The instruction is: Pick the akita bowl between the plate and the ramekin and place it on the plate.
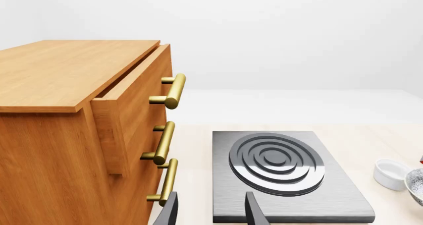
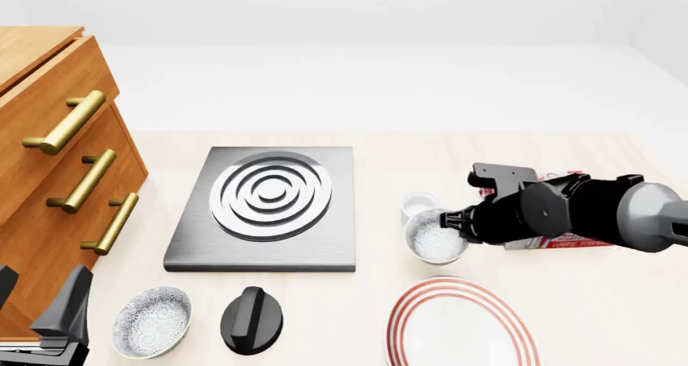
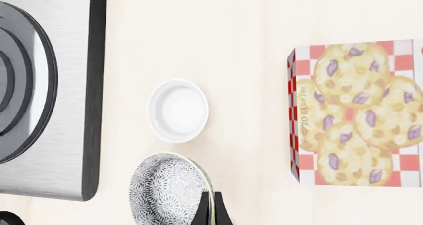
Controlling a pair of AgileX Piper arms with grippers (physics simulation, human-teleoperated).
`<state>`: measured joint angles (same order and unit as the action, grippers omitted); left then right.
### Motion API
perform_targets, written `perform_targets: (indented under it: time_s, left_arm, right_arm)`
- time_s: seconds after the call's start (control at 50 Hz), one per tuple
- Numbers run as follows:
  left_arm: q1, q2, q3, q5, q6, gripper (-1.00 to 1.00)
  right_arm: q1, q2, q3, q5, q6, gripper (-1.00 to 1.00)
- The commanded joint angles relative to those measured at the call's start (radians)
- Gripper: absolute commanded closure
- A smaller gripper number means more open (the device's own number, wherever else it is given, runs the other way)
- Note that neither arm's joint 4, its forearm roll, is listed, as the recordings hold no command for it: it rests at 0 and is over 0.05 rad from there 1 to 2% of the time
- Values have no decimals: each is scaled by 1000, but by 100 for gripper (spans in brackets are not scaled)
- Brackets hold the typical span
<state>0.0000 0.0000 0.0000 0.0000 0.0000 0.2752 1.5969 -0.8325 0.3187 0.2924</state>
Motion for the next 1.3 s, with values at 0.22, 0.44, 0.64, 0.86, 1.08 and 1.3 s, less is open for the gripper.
perform_targets:
  time_s: [0.22, 0.44, 0.64, 0.86, 1.08, 1.3]
  left_arm:
    - [0, 0, 0, 0, 0, -100]
    - [0, 0, 0, 0, 0, -100]
    - [0, 0, 0, 0, 0, -100]
    - [0, 0, 0, 0, 0, -100]
    - [0, 0, 0, 0, 0, -100]
    - [0, 0, 0, 0, 0, -100]
  right_arm:
    - [45, -201, -34, 132, 0, 100]
    - [50, -339, 16, 197, -39, 100]
    - [29, -433, 120, 217, -104, 100]
    - [23, -477, 235, 178, -137, 100]
    - [17, -460, 311, 119, -171, 100]
    - [79, -376, 405, -8, -134, 100]
